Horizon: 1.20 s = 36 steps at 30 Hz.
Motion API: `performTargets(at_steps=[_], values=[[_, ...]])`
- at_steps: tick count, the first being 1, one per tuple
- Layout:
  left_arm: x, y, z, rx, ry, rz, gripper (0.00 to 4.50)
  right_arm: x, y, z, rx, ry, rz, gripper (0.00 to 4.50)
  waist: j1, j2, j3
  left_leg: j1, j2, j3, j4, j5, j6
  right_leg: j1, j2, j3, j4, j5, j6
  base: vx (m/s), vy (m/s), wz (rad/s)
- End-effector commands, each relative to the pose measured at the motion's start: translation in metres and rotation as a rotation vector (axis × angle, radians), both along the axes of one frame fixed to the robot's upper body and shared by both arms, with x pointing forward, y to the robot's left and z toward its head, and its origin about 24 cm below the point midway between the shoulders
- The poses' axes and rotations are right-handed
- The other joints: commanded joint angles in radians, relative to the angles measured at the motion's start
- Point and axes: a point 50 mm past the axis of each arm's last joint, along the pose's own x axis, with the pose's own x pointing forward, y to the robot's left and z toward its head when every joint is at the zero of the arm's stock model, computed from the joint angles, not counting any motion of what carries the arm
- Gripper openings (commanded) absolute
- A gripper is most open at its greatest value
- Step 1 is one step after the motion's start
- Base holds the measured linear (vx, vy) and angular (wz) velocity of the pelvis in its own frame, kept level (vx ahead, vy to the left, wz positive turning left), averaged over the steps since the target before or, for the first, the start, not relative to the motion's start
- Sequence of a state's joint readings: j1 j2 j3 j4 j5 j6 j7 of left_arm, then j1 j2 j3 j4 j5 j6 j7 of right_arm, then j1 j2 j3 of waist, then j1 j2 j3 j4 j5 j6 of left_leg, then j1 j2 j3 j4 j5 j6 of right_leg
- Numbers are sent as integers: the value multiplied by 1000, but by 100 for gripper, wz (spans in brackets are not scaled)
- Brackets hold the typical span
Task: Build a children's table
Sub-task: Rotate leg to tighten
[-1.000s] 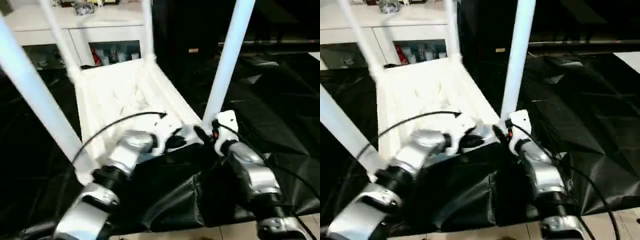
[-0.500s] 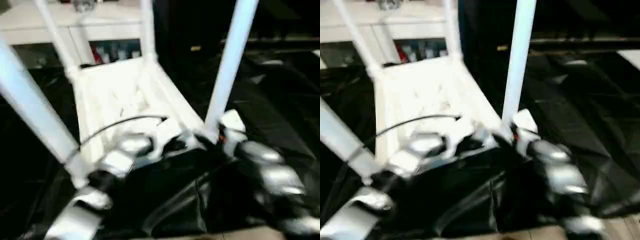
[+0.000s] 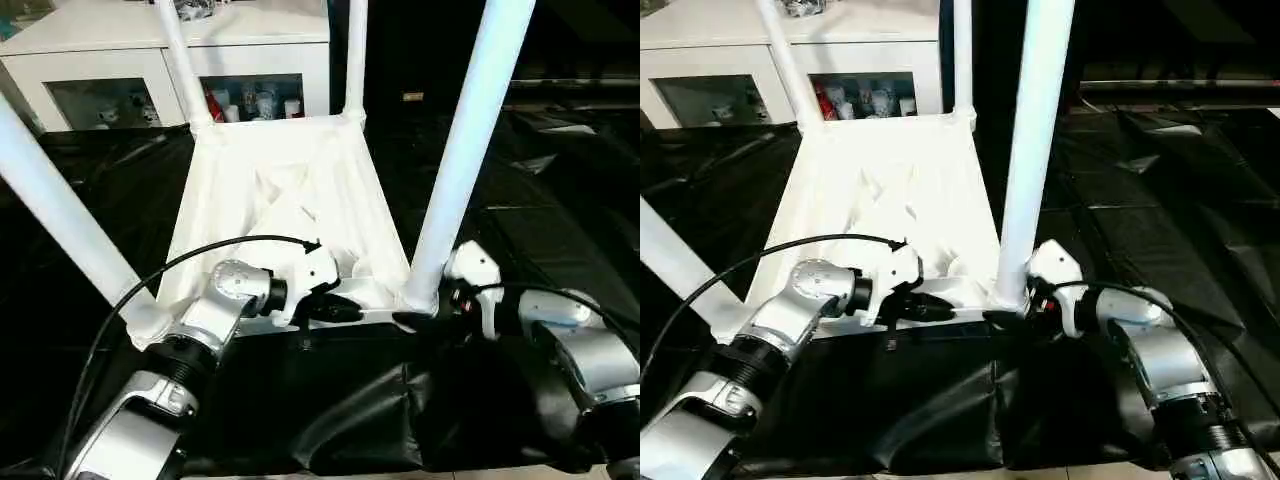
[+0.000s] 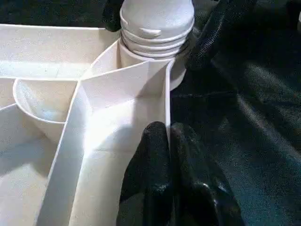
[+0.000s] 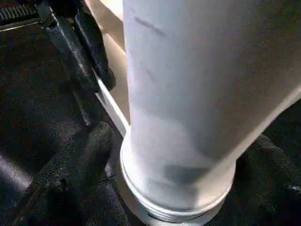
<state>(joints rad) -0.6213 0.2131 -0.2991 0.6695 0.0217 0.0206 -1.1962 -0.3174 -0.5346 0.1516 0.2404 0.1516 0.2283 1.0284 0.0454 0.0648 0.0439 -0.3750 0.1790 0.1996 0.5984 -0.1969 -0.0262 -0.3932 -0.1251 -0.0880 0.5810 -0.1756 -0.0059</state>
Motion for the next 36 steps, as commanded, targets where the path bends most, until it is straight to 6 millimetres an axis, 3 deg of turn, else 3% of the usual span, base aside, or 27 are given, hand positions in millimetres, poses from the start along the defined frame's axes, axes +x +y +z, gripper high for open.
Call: performTargets(at_steps=[1, 8, 16, 18, 19, 20, 23, 24, 25, 26, 28, 29, 30, 32, 33, 36], values=[[-1, -3, -1, 4, 11, -29, 0, 2, 3, 0, -10, 1, 14, 346, 0, -15, -68, 10, 50, -19, -67, -153, 106, 51, -32, 38, -46, -90, -271, 0, 0, 0], [-2, -3, -4, 1, 31, -32, 0, 3, 6, 3, 48, -2, 28, 284, 2, -16, -69, 10, 51, -19, -66, -143, 113, 52, -32, 38, -46, -93, -270, 0, 0, 0], [-1, 1, -8, 30, 26, 7, 0, 4, 8, -6, 93, -7, -65, 276, 0, -19, -68, 9, 49, -18, -65, -140, 116, 51, -32, 37, -46, -103, -268, 0, 0, 0], [0, -2, -9, 28, 27, 39, 0, 10, 11, -11, 165, -3, -208, 276, -4, -15, -64, 8, 49, -19, -68, -165, 100, 48, -33, 39, -51, -145, -262, 0, 0, 0], [0, -7, -9, 5, 36, 89, 0, 14, 14, -18, 168, -13, -315, 276, -11, -20, -63, 7, 47, -22, -72, -193, 79, 50, -33, 37, -56, -191, -249, 0, 0, 0], [0, -7, -9, 5, 36, 89, 0, 14, 14, -18, 168, -13, -315, 276, -20, -18, -60, 7, 46, -24, -76, -219, 58, 48, -33, 36, -60, -242, -234, 0, 0, 0], [2, -21, -13, 4, 42, 223, 0, 17, 30, -29, 166, -50, -484, 275, -31, -18, -56, 15, 45, -24, -80, -279, 20, 38, -32, 38, -73, -344, -202, 0, 0, 0], [3, -27, -14, 2, 38, 290, 0, 20, 35, -33, 161, -65, -575, 275, -35, -24, -55, 12, 44, -25, -81, -283, 17, 39, -32, 38, -75, -355, -196, 0, 0, 0], [4, -33, -15, -1, 37, 345, 0, 23, 39, -36, 154, -73, -663, 275, -42, -21, -54, 11, 44, -27, -84, -283, 6, 38, -32, 38, -76, -372, -184, 0, 0, 0], [4, -35, -15, -2, 40, 358, 0, 24, 41, -38, 152, -73, -693, 275, -47, -25, -54, 13, 43, -29, -84, -298, 3, 36, -32, 37, -78, -400, -173, 0, 0, 0], [5, -44, -15, 3, 16, 393, 0, 26, 50, -45, 153, -43, -772, 275, -53, -28, -55, 12, 40, -29, -84, -307, 10, 35, -30, 37, -83, -407, -164, 0, 0, 0], [4, -48, -15, 5, 8, 391, 0, 27, 56, -45, 153, -48, -757, 275, -56, -25, -55, 11, 40, -30, -84, -313, 13, 35, -30, 36, -84, -405, -161, 0, 0, 0], [3, -52, -15, 2, -5, 384, 0, 27, 64, -44, 162, -58, -713, 275, -56, -30, -54, 12, 41, -29, -85, -317, 16, 33, -29, 36, -86, -405, -158, 0, 0, 0], [0, -54, -14, -3, -5, 349, 0, 27, 71, -40, 191, -75, -656, 275, -57, -28, -54, 8, 40, -30, -86, -320, 27, 37, -31, 37, -87, -393, -156, 0, 0, 0], [0, -53, -14, -5, -9, 343, 0, 28, 72, -38, 205, -79, -647, 331, -58, -28, -55, 7, 41, -30, -86, -318, 29, 38, -30, 37, -85, -387, -155, 0, 0, 0], [-1, -48, -13, 0, -19, 324, 0, 31, 69, -27, 262, -108, -627, 345, -64, -27, -58, 3, 42, -30, -86, -289, 51, 44, -31, 37, -78, -317, -177, 0, 0, 0]])
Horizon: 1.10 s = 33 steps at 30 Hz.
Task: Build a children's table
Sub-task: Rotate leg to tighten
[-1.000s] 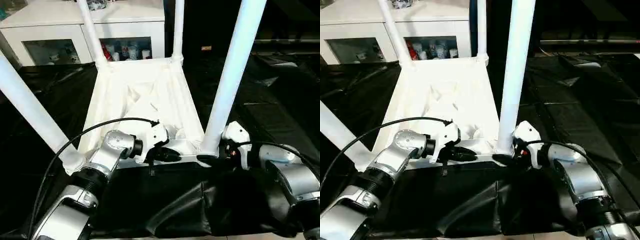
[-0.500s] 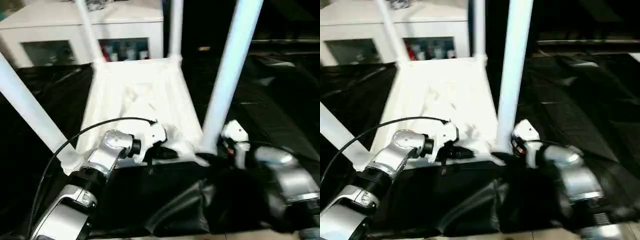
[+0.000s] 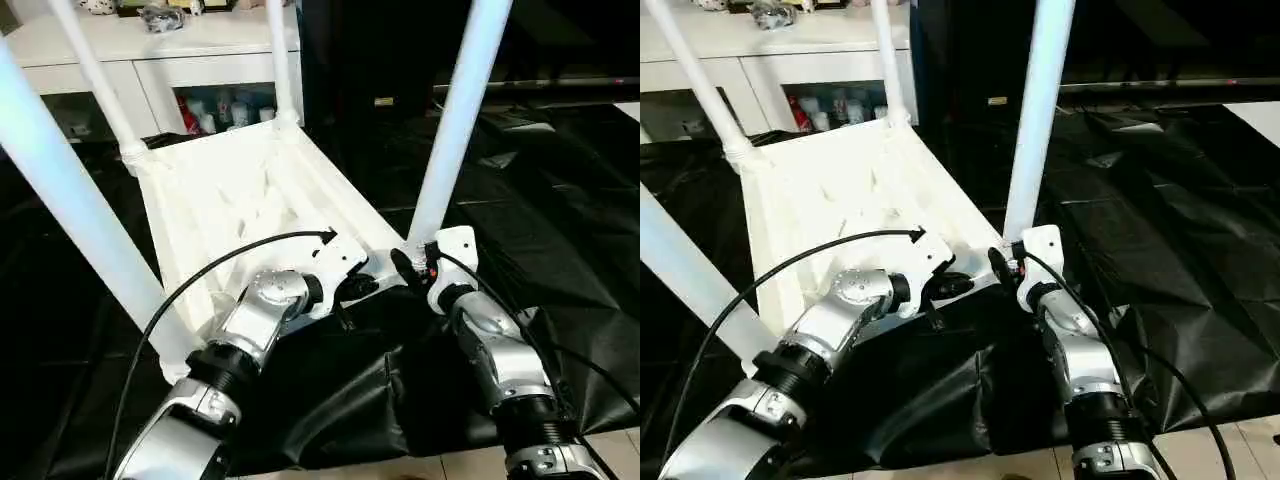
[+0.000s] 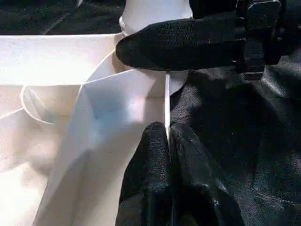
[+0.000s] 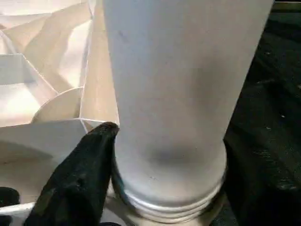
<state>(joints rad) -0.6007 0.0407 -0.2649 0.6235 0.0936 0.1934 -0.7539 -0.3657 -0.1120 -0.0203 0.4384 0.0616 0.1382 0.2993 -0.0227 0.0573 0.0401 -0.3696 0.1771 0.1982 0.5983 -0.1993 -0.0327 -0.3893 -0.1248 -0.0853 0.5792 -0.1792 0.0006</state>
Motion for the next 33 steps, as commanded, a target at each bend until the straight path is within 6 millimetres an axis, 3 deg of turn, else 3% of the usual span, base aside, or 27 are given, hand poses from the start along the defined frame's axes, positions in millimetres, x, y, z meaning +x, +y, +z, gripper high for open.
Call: performTargets(at_steps=[1, 5, 10, 13, 15, 18, 19, 21, 22, 24, 26, 33], values=[[-7, -4, -8, 17, 24, -52, 0, 0, 22, 6, 52, -22, 132, 351, 4, -19, -54, -3, 44, -28, -85, -281, 60, 40, -31, 35, -75, -306, -186, 0, 0, 0], [-6, 9, -7, 33, 18, -68, 0, -3, 8, 25, 18, -41, 302, 386, 8, -22, -59, -2, 45, -25, -79, -244, 86, 43, -31, 36, -70, -245, -207, 0, 0, 0], [-9, 19, -6, 44, 2, -149, 0, -21, -12, 35, -34, -28, 509, 386, 20, -20, -60, -6, 48, -23, -73, -186, 132, 46, -32, 36, -60, -171, -227, 0, 0, 0], [-18, 34, -4, 35, 30, -331, 0, -38, -35, 33, -155, 61, 697, 386, 31, -21, -60, -2, 50, -23, -73, -197, 127, 49, -32, 36, -61, -188, -231, 0, 0, 0], [-19, 36, -4, 37, 36, -341, 0, -38, -37, 33, -165, 68, 711, 386, 36, -17, -58, 0, 52, -22, -74, -206, 127, 43, -32, 38, -60, -186, -242, 0, 0, 0], [-20, 39, 0, 10, 56, -384, 0, -40, -36, 32, -184, 94, 751, 386, 38, -16, -56, 3, 53, -21, -78, -230, 103, 41, -31, 36, -61, -215, -247, 0, 0, 0], [-20, 40, 1, 3, 65, -401, 0, -40, -35, 31, -191, 101, 766, 386, 43, -14, -55, 10, 55, -19, -79, -246, 87, 36, -31, 39, -64, -234, -245, 0, 0, 0], [-19, 42, 3, 4, 67, -415, 0, -38, -33, 31, -199, 101, 774, 386, 46, -16, -57, 9, 56, -20, -80, -237, 83, 38, -31, 40, -61, -224, -246, 0, 0, 0], [-18, 42, 3, 6, 62, -417, 0, -36, -31, 31, -201, 103, 781, 386, 48, -22, -58, 7, 55, -19, -79, -220, 85, 39, -30, 41, -58, -204, -246, 0, 0, 0], [-17, 43, 4, 9, 60, -418, 0, -36, -29, 30, -189, 115, 798, 371, 53, -22, -59, 4, 53, -19, -76, -188, 91, 41, -33, 42, -53, -176, -250, 0, 0, 0], [-16, 43, 4, 12, 56, -420, 0, -35, -28, 29, -191, 120, 803, 371, 54, -24, -59, 3, 52, -18, -74, -183, 96, 42, -33, 42, -54, -177, -250, 0, 0, 0], [-17, 43, 3, 10, 63, -425, 0, -35, -31, 24, -213, 142, 807, 307, 56, -24, -58, 4, 52, -17, -73, -192, 92, 40, -34, 42, -57, -220, -239, 0, 0, 0]])
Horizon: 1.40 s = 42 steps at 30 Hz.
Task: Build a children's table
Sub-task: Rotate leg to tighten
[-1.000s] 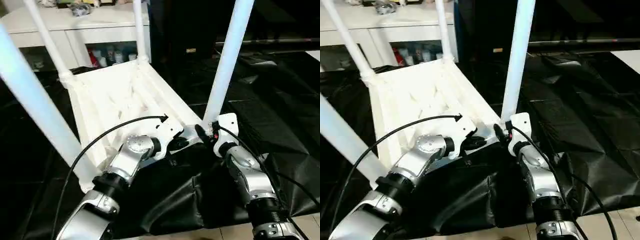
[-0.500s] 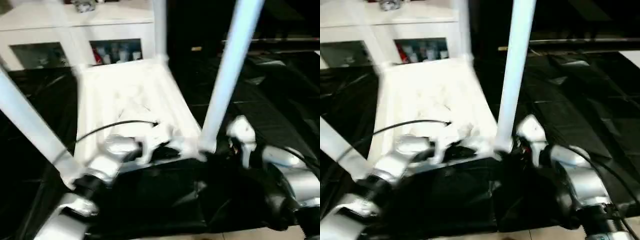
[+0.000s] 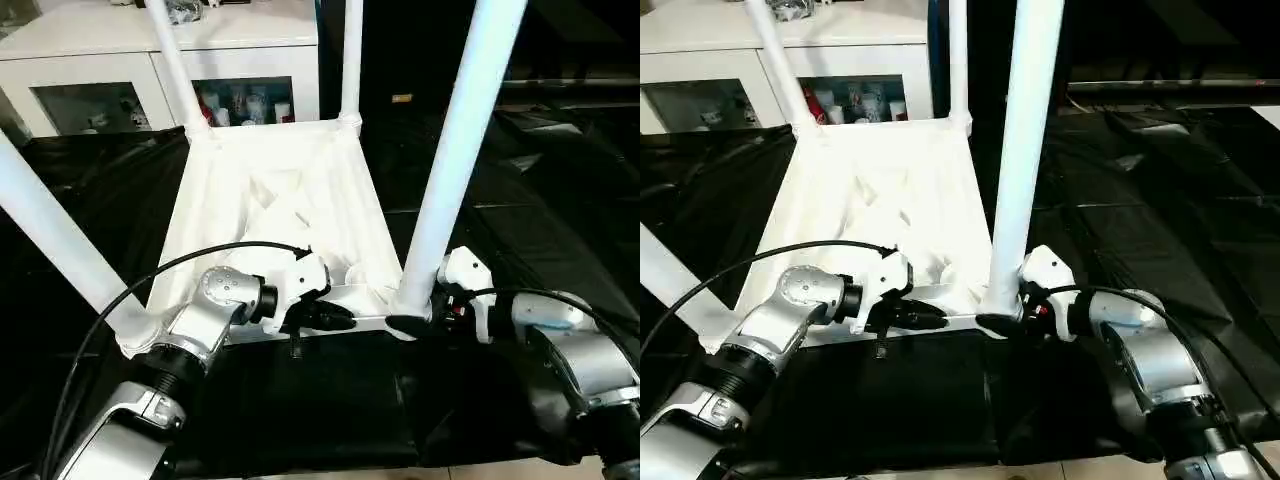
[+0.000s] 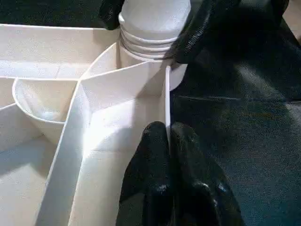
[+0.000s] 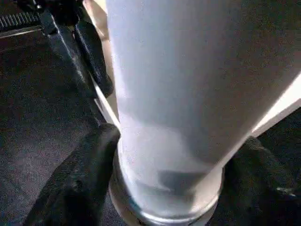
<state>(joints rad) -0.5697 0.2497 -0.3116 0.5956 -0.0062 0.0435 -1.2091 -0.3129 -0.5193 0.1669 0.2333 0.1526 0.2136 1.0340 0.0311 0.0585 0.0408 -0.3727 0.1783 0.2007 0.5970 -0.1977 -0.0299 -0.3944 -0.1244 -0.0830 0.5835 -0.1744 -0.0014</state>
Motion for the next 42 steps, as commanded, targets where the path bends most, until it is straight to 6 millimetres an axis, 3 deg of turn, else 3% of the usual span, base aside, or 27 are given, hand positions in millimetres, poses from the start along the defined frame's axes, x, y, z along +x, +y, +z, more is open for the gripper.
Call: performTargets(at_steps=[1, 9, 12, 17, 19, 22, 25, 28, 30, 35, 37, 38, 39, 42], values=[[-2, -5, 0, 4, 10, -41, 0, -1, 6, -3, -19, 13, 33, 299, 3, -26, -59, 7, 50, -20, -72, -189, 90, 46, -33, 40, -61, -220, -236, 0, 0, 0], [-3, -5, -3, 7, 21, -38, 0, -1, 5, -7, -1, 25, 1, 272, 2, -25, -60, 6, 50, -20, -71, -184, 96, 46, -32, 39, -58, -206, -240, 0, 0, 0], [0, -7, -6, 20, 12, 27, 0, 5, 7, -16, 48, 32, -139, 272, -1, -25, -57, 3, 49, -20, -73, -200, 89, 43, -33, 39, -61, -238, -233, 0, 0, 0], [1, -25, -9, -16, 35, 125, 0, 9, 20, -32, 95, 52, -374, 272, -18, -28, -51, 12, 47, -27, -85, -296, 19, 37, -32, 38, -80, -387, -184, 0, 0, 0], [2, -35, -8, -22, 26, 164, 0, 14, 25, -36, 101, 37, -502, 272, -30, -31, -50, 8, 46, -30, -88, -313, 8, 36, -30, 39, -80, -395, -175, 0, 0, 0], [5, -61, -9, -14, 27, 270, 0, 21, 45, -46, 88, 33, -699, 272, -43, -32, -49, 15, 42, -33, -90, -354, -19, 25, -27, 43, -90, -459, -150, 0, 0, 0], [6, -72, -8, -1, 3, 302, 0, 25, 57, -45, 84, 1, -689, 272, -50, -32, -49, 16, 42, -35, -92, -379, -18, 27, -24, 42, -95, -444, -145, 0, 0, 0], [8, -71, -6, 9, -19, 296, 0, 28, 61, -39, 158, -5, -681, 272, -51, -32, -49, 16, 40, -34, -92, -403, 2, 25, -25, 45, -98, -441, -144, 0, 0, 0], [8, -68, -6, 9, -24, 293, 0, 28, 61, -36, 190, -8, -668, 327, -51, -36, -49, 13, 40, -35, -93, -399, 8, 26, -25, 45, -98, -437, -142, 0, 0, 0], [10, -53, -7, 22, -46, 281, 0, 32, 57, -25, 228, -36, -614, 375, -48, -37, -51, 5, 42, -36, -93, -364, 24, 31, -29, 47, -93, -408, -150, 0, 0, 0], [9, -42, -6, 8, -54, 239, 0, 30, 49, -14, 222, -40, -471, 389, -47, -37, -53, 3, 43, -35, -92, -344, 31, 36, -28, 48, -88, -367, -166, 0, 0, 0], [7, -35, -5, -2, -60, 193, 0, 26, 42, -8, 207, -37, -377, 389, -45, -31, -54, 2, 43, -35, -90, -328, 42, 40, -27, 48, -85, -329, -177, 0, 0, 0], [5, -32, -4, -7, -64, 165, 0, 23, 39, -5, 196, -33, -324, 389, -43, -33, -56, 0, 43, -35, -90, -316, 50, 44, -25, 48, -83, -304, -181, 0, 0, 0], [3, -22, -3, -4, -40, 110, 0, 15, 30, -1, 153, -28, -200, 389, -37, -26, -59, 5, 47, -26, -81, -260, 86, 37, -26, 51, -72, -206, -229, 0, 0, 0]])
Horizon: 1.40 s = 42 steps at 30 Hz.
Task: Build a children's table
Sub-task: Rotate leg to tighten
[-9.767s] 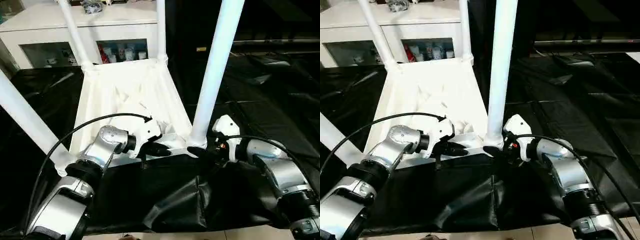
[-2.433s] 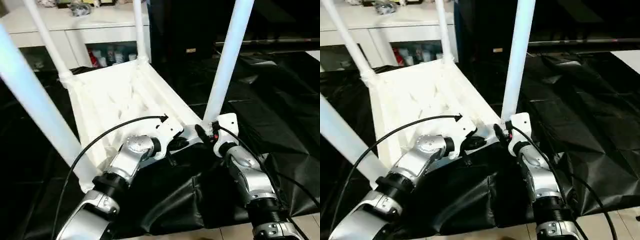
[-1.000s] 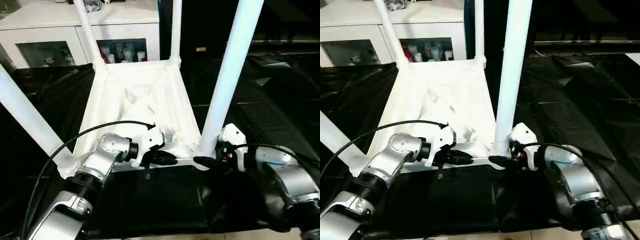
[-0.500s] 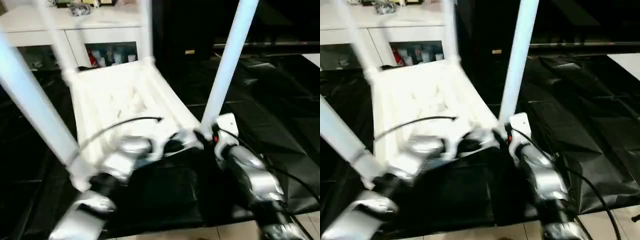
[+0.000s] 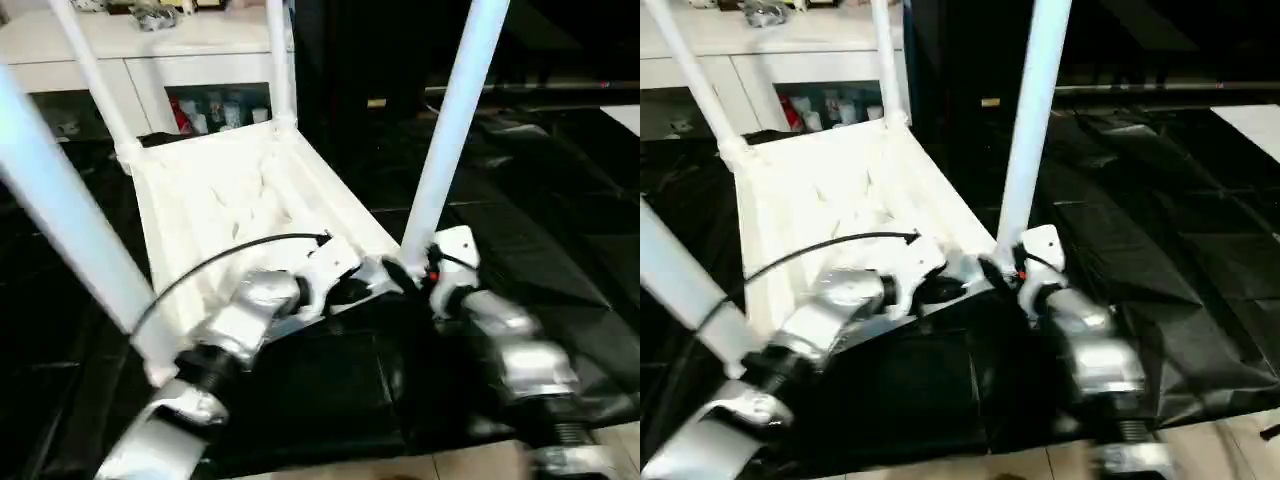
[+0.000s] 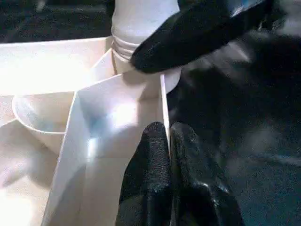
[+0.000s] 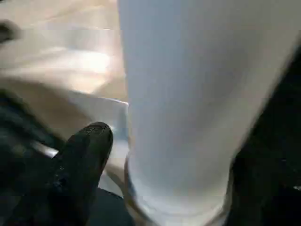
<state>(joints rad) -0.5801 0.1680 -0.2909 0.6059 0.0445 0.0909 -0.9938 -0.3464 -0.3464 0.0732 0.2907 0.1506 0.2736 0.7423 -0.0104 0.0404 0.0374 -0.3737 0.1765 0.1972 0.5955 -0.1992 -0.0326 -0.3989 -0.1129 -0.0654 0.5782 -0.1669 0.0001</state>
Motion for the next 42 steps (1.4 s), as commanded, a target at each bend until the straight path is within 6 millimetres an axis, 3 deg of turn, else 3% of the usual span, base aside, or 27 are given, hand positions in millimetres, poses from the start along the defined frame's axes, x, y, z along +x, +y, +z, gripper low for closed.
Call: performTargets(at_steps=[1, 6, 10, 15, 26, 33, 38, 39, 40, 42], values=[[-8, 4, -2, 10, 33, -119, 0, -13, 6, 6, -18, 19, 223, 389, 11, -10, -55, 7, 49, -22, -79, -251, 90, 44, -37, 33, -67, -217, -236, 0, 0, 0], [-5, 14, 3, 11, 59, -174, 0, -23, -12, 5, -130, 60, 341, 389, 35, -6, -56, 9, 54, -17, -75, -197, 95, 46, -37, 34, -54, -146, -268, 0, 0, 0], [-3, 16, 7, 2, 67, -205, 0, -23, -13, 7, -147, 80, 380, 389, 48, -3, -55, 14, 55, -14, -76, -213, 80, 44, -35, 34, -54, -157, -274, 0, 0, 0], [-1, 16, 6, 9, 66, -209, 0, -22, -11, 7, -136, 80, 382, 389, 49, -5, -56, 13, 54, -16, -77, -226, 66, 47, -37, 35, -56, -178, -266, 0, 0, 0], [-1, 20, 4, 15, 78, -210, 0, -23, -8, 5, -82, 89, 396, 287, 53, -6, -58, 12, 54, -16, -75, -201, 75, 48, -37, 33, -53, -157, -270, 0, 0, 0], [-2, 21, 2, 16, 88, -210, 0, -24, -7, 2, -71, 101, 393, 276, 54, -5, -57, 12, 54, -16, -75, -204, 71, 48, -37, 33, -53, -168, -267, 0, 0, 0], [-2, 21, -2, 39, 84, -184, 0, -20, -6, -4, -10, 93, 288, 275, 50, -3, -56, 12, 53, -17, -78, -228, 61, 47, -38, 33, -57, -189, -266, 0, 0, 0], [2, 18, -5, 58, 67, -123, 0, -13, -7, -9, 18, 86, 150, 275, 48, -3, -55, 10, 52, -17, -79, -236, 56, 49, -38, 32, -58, -204, -263, 0, 0, 0], [5, 14, -7, 65, 55, -62, 0, -6, -7, -15, 39, 82, 25, 275, 41, 0, -53, 13, 51, -18, -81, -260, 42, 41, -39, 33, -63, -242, -253, 0, 0, 0], [8, -5, -12, 85, 46, 58, 0, 4, -2, -31, 57, 108, -269, 275, 26, 0, -49, 14, 47, -25, -88, -327, -9, 37, -40, 30, -74, -385, -206, 0, 0, 0]])
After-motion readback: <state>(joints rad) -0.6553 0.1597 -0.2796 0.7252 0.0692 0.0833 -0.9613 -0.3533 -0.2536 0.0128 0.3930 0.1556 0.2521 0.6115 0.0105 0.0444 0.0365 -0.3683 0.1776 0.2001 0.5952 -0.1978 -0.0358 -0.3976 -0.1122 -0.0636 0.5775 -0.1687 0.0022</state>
